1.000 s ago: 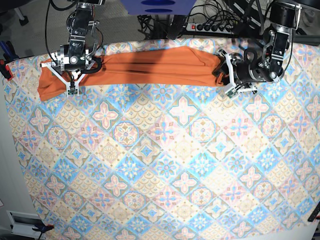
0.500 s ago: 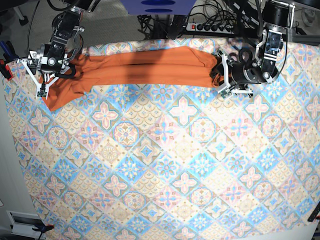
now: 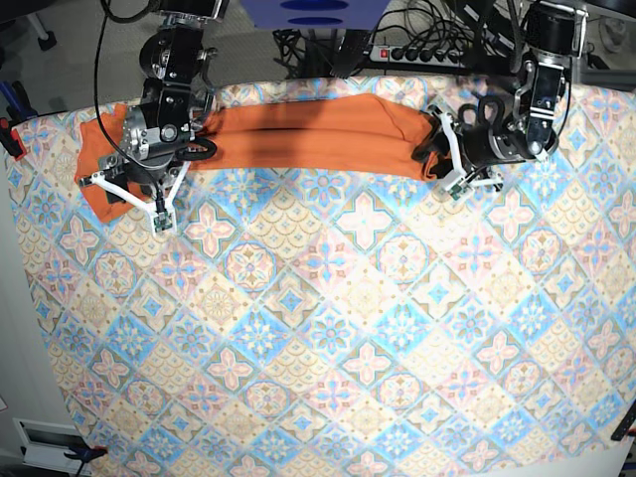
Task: Fold the T-shirt properly
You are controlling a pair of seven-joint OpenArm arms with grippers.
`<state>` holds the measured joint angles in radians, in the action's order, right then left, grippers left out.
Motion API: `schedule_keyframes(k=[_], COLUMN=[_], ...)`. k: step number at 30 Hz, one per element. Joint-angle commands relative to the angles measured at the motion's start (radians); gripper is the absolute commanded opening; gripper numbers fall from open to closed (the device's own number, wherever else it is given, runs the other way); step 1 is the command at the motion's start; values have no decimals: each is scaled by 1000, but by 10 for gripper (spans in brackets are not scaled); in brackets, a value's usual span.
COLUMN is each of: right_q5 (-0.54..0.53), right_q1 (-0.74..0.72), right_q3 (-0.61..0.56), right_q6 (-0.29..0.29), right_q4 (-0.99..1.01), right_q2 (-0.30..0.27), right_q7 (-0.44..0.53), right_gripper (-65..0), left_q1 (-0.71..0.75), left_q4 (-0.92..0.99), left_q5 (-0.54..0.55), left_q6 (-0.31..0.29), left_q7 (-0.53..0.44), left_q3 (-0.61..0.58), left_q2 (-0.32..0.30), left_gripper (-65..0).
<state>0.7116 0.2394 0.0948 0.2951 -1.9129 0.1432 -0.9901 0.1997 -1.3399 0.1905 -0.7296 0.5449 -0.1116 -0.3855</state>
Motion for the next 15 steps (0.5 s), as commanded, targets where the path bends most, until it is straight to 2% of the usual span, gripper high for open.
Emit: schedule_keyframes(k=[1, 7, 11, 13, 15], right_q5=[13, 13, 10, 10, 10], right_q1=[-30, -119, -188, -211, -229], right_q3=[-19, -125, -162, -160, -126], right_q6=[-10, -4, 26, 45, 51], right_q4=[-21, 3, 141, 207, 252], right_q2=[-6, -24, -49, -49, -49], right_q7=[14, 4, 4, 4, 4], right_gripper=[-387, -387, -391, -427, -503], left_q1=[22, 22, 22, 22, 22], left_q4=[38, 38, 38, 38, 38], left_q5=[-124, -124, -124, -124, -124], left_q6=[31, 31, 31, 31, 31], left_q7=[152, 152, 152, 152, 152], left_q3=[-21, -26, -26, -24, -21], left_q2=[12, 12, 12, 12, 12], left_gripper=[-410, -410, -410, -410, -410])
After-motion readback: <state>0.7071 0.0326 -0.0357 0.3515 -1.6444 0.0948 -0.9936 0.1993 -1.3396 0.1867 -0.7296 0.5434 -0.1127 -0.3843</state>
